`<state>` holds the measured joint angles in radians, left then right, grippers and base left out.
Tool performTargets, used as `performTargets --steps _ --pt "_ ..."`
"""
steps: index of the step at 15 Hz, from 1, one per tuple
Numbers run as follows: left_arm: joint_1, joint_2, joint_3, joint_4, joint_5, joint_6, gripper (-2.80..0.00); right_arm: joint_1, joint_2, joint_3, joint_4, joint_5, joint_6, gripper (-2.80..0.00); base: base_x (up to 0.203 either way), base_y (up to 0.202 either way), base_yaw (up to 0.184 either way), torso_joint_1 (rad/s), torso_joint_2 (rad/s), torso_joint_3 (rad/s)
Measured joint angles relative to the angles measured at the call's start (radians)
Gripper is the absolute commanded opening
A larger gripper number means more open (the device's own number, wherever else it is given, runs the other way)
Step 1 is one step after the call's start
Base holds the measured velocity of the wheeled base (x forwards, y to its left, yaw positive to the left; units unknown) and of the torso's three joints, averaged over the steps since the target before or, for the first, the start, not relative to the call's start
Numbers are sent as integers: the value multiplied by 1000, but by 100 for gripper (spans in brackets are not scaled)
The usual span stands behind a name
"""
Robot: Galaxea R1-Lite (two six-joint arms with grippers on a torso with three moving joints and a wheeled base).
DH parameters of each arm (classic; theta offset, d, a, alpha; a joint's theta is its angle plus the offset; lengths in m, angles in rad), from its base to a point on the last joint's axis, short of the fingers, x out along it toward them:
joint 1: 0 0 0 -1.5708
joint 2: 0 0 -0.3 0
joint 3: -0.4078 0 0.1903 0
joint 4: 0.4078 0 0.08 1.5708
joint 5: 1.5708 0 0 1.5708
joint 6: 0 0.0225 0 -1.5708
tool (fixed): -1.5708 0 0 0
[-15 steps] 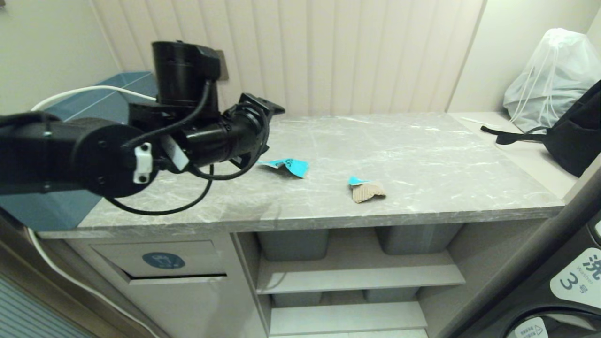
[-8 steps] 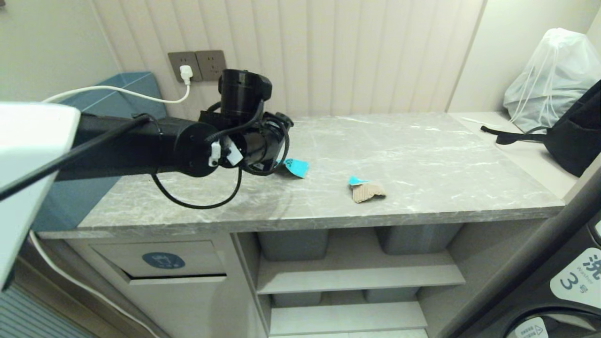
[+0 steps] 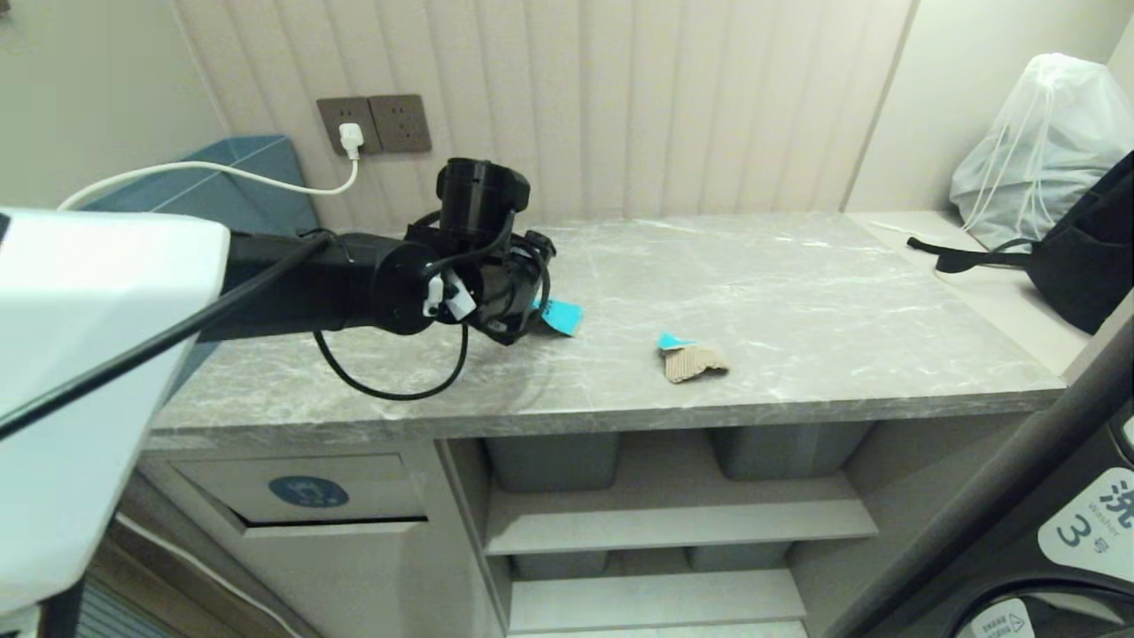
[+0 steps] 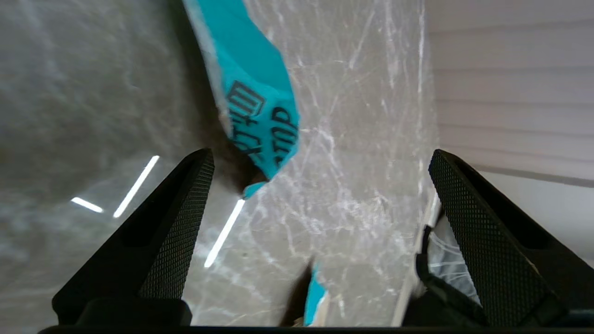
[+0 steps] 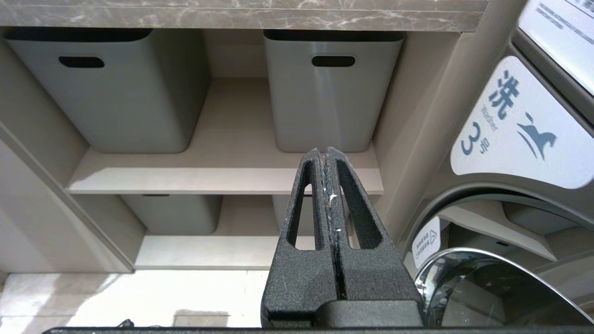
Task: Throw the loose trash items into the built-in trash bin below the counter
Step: Pick up the garbage
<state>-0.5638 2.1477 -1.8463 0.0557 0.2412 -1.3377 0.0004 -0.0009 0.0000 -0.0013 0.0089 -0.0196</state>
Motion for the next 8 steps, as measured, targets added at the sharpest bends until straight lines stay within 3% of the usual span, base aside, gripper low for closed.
performTargets --steps 8 --pt "10 106 -82 -38 -21 -8 0 0 0 0 0 0 0 -280 0 0 0 0 0 0"
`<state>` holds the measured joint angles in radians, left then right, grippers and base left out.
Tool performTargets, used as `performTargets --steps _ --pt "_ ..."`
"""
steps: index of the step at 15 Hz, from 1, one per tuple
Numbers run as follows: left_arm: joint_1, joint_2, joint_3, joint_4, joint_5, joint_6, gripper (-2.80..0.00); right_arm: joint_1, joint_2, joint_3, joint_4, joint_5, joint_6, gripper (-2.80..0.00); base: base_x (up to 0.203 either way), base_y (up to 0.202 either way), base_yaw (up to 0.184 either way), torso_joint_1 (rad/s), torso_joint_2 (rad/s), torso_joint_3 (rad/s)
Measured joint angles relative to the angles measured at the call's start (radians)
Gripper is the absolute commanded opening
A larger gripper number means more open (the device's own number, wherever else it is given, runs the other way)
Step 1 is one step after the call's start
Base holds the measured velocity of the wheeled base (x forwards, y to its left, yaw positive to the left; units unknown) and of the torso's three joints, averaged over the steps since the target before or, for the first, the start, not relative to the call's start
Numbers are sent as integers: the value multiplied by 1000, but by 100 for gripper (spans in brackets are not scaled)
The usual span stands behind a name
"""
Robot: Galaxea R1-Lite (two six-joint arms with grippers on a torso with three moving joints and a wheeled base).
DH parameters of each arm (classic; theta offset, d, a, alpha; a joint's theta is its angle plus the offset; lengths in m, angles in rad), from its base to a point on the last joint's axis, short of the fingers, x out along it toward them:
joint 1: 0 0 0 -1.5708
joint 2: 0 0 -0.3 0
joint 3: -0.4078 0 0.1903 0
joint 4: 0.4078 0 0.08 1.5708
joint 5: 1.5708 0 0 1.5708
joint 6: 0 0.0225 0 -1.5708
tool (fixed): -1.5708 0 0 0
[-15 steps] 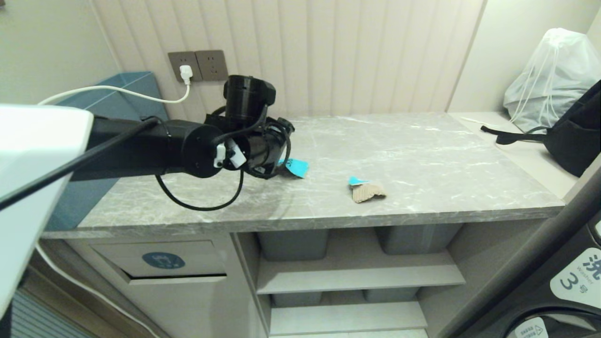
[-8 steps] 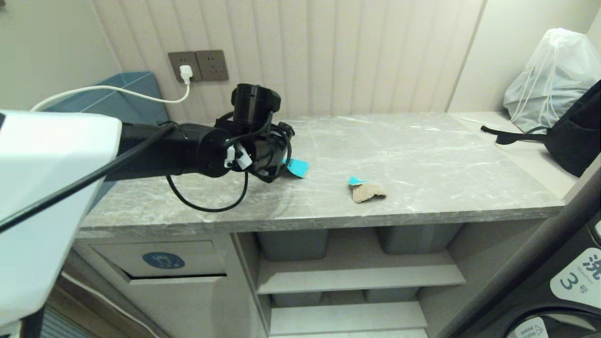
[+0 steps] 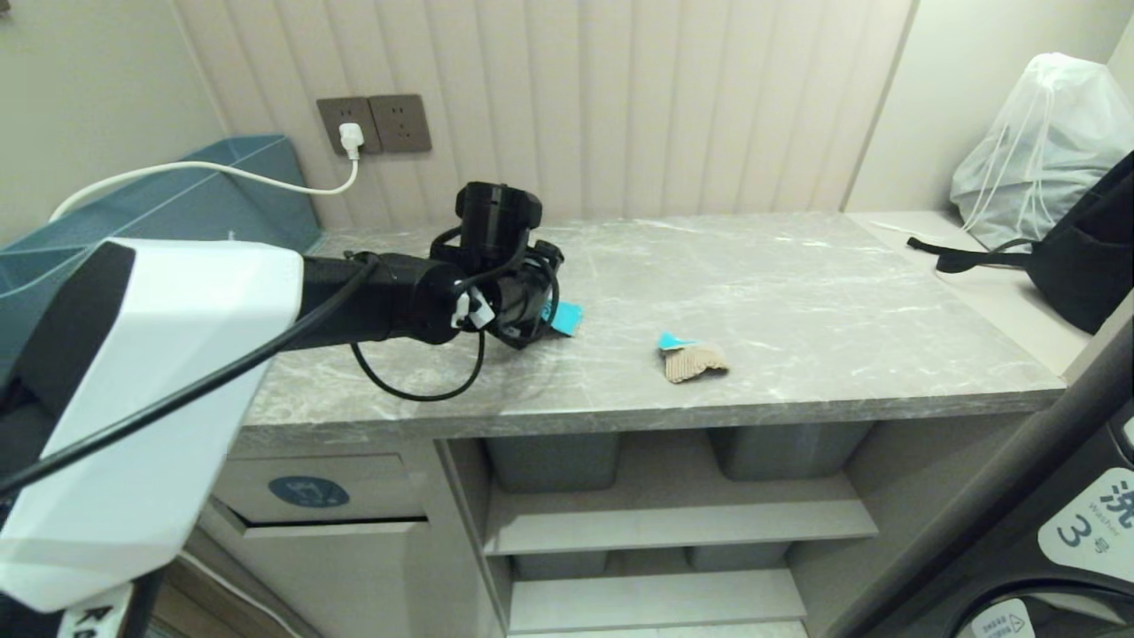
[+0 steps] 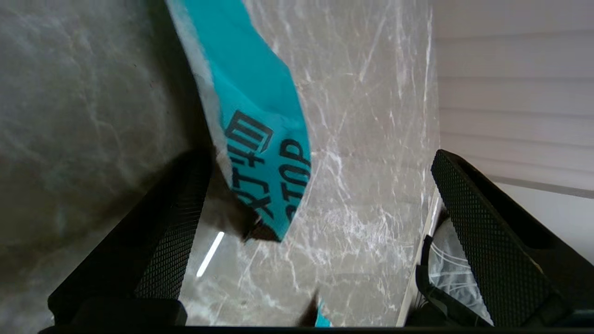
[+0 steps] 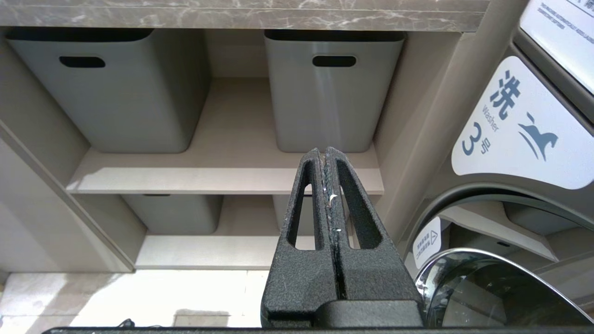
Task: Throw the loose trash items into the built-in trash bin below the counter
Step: Pick up the garbage
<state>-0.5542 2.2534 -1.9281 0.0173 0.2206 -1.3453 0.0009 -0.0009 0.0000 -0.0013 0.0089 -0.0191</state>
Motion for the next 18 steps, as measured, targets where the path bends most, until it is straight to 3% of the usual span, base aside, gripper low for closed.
performTargets --steps 5,6,14,18 --pt "9 48 -1 -135 0 1 0 0 0 0 0 0 0 -280 0 0 0 0 0 0" --pt "9 54 -1 -139 1 1 -280 0 0 0 0 0 0 -280 0 0 0 0 0 0" --pt "16 51 0 -132 1 6 -280 -1 0 0 0 0 0 -280 0 0 0 0 0 0" --pt "16 15 0 -133 14 65 -280 0 0 0 1 2 -1 -280 0 0 0 0 0 0"
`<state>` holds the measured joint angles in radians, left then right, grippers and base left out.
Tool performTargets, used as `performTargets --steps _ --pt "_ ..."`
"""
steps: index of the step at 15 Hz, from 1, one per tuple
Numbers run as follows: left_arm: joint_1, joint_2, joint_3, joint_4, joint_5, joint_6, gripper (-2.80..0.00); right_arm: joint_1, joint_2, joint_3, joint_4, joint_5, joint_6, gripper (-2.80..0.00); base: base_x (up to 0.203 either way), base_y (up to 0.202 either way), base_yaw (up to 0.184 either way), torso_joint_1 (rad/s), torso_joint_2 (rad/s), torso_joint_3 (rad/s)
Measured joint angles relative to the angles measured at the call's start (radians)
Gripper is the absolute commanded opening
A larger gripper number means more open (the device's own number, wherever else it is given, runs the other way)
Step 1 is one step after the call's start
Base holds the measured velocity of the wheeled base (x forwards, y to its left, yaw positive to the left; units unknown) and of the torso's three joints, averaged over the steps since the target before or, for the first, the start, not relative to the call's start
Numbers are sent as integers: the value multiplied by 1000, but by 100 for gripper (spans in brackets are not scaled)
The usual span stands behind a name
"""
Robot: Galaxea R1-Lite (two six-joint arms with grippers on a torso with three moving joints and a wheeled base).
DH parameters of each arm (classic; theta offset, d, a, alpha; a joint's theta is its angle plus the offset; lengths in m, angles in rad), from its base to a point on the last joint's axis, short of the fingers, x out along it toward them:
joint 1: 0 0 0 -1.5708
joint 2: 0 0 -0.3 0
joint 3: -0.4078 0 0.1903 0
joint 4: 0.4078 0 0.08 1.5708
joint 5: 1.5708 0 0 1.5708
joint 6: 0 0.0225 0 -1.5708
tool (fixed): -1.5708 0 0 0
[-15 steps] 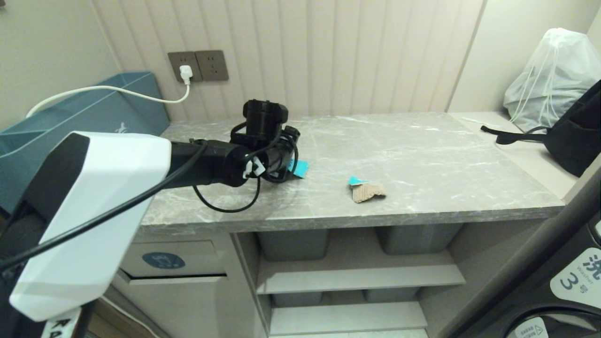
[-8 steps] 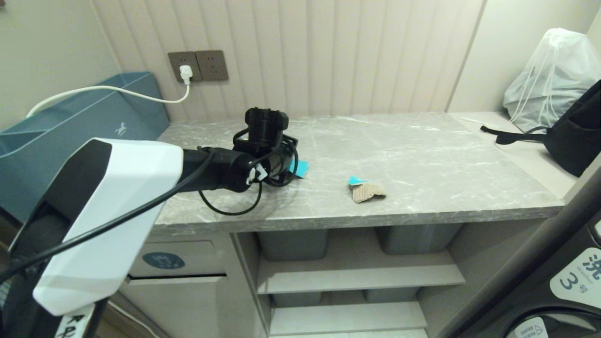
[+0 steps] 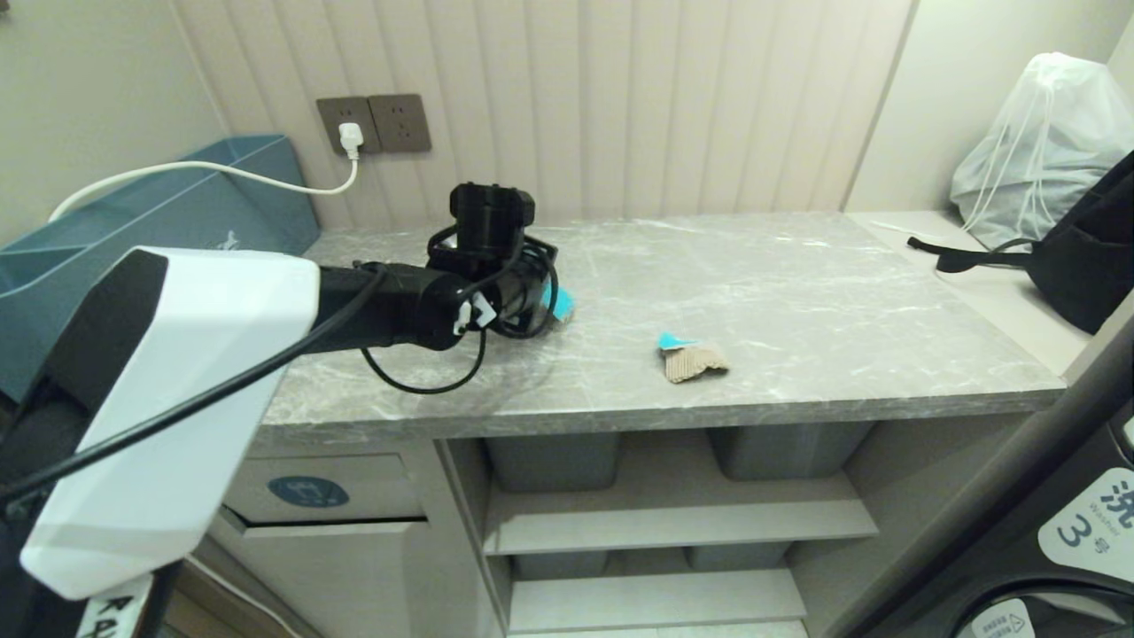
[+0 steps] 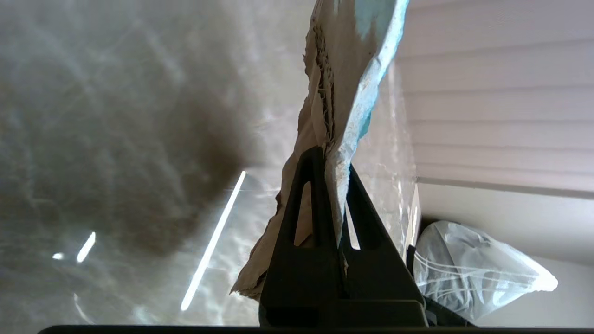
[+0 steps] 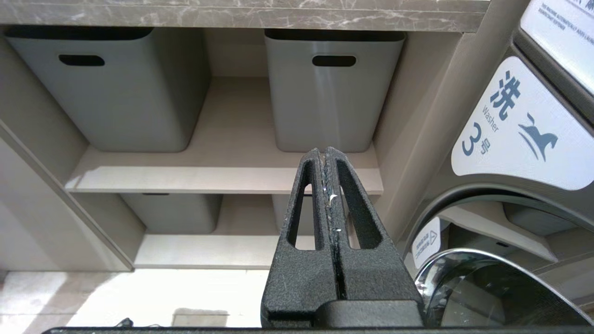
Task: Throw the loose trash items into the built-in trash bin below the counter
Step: Pick up the garbage, then put the garbage in the trash can
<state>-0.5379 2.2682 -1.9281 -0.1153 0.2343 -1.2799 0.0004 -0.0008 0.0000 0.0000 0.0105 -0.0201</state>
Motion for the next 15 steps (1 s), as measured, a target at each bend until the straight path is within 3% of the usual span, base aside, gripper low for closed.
performTargets --steps 4,7,10,12,13,15 --pt "4 -141 36 4 100 163 -280 0 0 0 0 -10 24 -280 0 0 0 0 0 0" --pt "44 -390 273 -24 112 379 -280 0 0 0 0 -10 24 -280 0 0 0 -13 22 15" --pt "160 -703 674 -112 -15 661 -280 0 0 0 -1 -10 24 -280 0 0 0 -178 377 211" --pt "343 -916 940 -161 -171 849 -280 0 0 0 -1 -10 24 -280 0 0 0 -217 489 274" --pt "443 -1001 1050 -176 -241 906 -280 0 0 0 -1 -10 24 -280 0 0 0 -222 507 280" --pt "612 -1153 1238 -198 -366 906 -280 0 0 0 -1 -10 24 -280 0 0 0 -220 503 283"
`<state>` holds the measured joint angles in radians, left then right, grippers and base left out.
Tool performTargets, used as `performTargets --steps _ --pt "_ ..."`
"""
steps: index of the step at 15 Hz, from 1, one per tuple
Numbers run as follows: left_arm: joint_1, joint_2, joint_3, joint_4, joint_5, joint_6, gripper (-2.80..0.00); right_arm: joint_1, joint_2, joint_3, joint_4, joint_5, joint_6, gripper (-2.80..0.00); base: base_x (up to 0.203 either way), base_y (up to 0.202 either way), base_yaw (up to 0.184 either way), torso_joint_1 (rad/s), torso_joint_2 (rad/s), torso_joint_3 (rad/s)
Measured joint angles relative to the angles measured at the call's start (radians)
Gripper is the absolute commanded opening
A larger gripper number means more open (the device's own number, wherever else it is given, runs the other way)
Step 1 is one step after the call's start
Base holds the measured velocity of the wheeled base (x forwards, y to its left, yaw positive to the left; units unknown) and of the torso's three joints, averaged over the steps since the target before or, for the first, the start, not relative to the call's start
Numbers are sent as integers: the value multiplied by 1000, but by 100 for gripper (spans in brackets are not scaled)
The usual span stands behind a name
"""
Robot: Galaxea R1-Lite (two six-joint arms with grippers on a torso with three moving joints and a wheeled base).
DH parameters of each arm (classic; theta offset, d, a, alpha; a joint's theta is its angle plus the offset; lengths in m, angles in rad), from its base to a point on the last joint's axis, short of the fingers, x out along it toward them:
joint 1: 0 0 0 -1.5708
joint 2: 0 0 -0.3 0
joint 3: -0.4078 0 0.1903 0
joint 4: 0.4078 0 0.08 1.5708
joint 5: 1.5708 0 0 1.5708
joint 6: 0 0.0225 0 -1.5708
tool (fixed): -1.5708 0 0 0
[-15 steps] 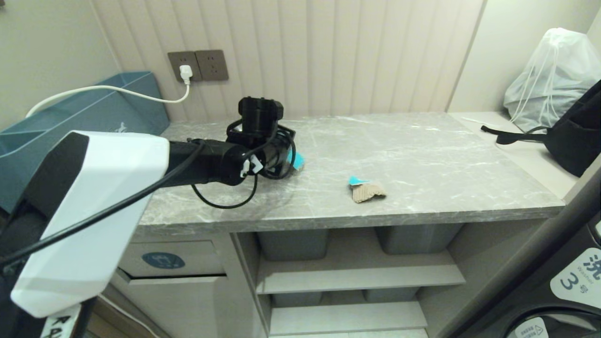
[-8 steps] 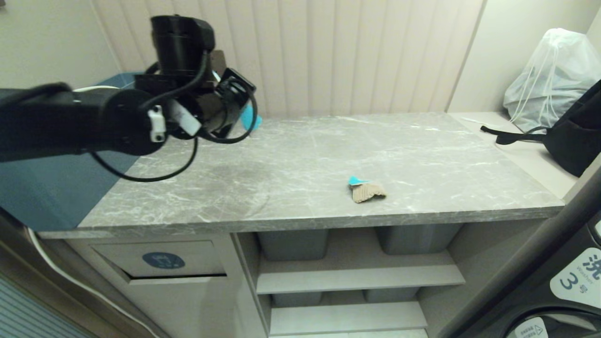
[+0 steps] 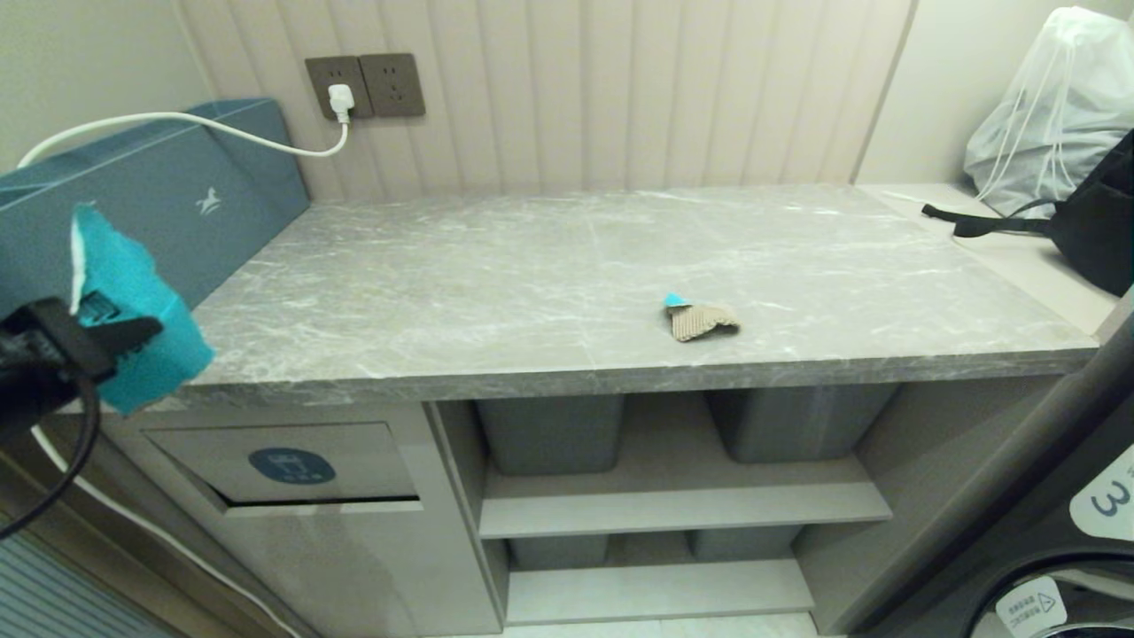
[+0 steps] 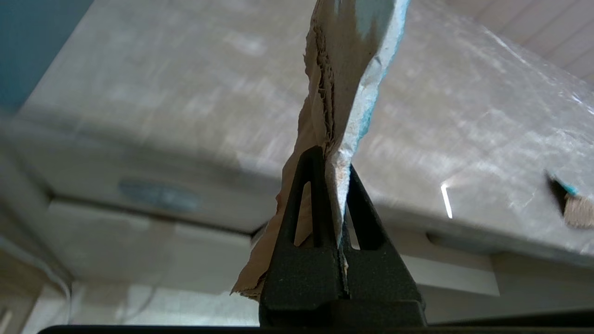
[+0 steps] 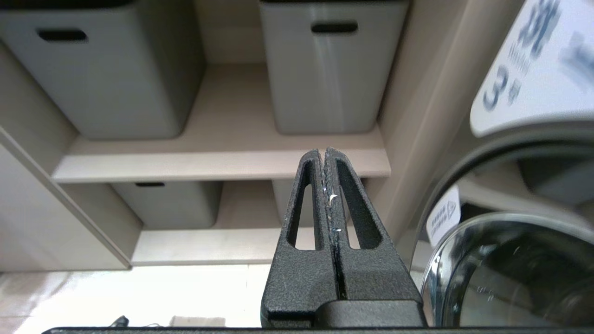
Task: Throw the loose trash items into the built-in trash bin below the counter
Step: Put the garbage in the trash can
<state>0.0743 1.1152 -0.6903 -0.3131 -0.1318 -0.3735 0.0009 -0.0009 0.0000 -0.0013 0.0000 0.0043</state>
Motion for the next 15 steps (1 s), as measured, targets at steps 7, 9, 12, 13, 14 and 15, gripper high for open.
performTargets --steps 7,9,12,13,14,15 --pt "157 -104 137 -1 20 -368 -280 0 0 0 0 0 -1 -280 0 0 0 -202 489 286" --pt "206 -40 138 3 39 -528 -280 0 0 0 0 0 -1 -280 0 0 0 -185 472 288" --pt "260 98 133 -11 34 -707 -280 0 0 0 0 0 -1 -280 0 0 0 -169 466 297" --pt "266 150 131 -30 20 -747 -280 0 0 0 0 0 -1 -280 0 0 0 -144 453 310" --pt "270 197 131 -60 3 -775 -280 0 0 0 0 0 -1 -280 0 0 0 -151 452 303" --pt "272 248 135 -103 -16 -804 -280 0 0 0 0 0 -1 -280 0 0 0 -131 456 309"
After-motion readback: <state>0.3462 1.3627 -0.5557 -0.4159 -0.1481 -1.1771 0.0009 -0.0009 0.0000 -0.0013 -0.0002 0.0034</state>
